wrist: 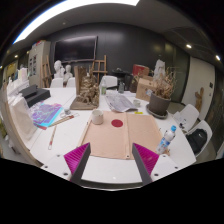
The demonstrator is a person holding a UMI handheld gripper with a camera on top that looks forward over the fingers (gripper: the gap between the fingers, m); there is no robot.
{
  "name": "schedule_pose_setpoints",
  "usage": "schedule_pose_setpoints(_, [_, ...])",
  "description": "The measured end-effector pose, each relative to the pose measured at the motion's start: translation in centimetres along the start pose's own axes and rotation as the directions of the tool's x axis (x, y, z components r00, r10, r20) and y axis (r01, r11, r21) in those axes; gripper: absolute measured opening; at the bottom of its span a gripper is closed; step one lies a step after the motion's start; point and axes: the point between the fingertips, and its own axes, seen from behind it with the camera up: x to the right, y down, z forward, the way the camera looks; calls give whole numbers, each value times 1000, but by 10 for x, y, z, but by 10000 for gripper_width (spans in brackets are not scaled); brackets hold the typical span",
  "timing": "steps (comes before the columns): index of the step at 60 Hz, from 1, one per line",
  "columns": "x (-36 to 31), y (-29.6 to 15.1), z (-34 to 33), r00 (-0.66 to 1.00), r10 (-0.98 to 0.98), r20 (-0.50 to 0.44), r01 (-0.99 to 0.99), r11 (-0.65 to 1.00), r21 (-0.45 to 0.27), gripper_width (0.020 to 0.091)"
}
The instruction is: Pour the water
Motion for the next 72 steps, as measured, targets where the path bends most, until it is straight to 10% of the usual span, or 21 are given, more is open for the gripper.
schedule_pose_setpoints(34, [276,102,107,984,75,-161,-66,996,63,854])
schedule_pose_setpoints(51, [314,89,218,991,94,-96,-79,986,148,843])
schedule_pose_setpoints(61, [319,88,255,990,109,-84,-95,983,160,539])
schedule_pose_setpoints(72, [317,81,262,994,84,-69,-70,980,188,406])
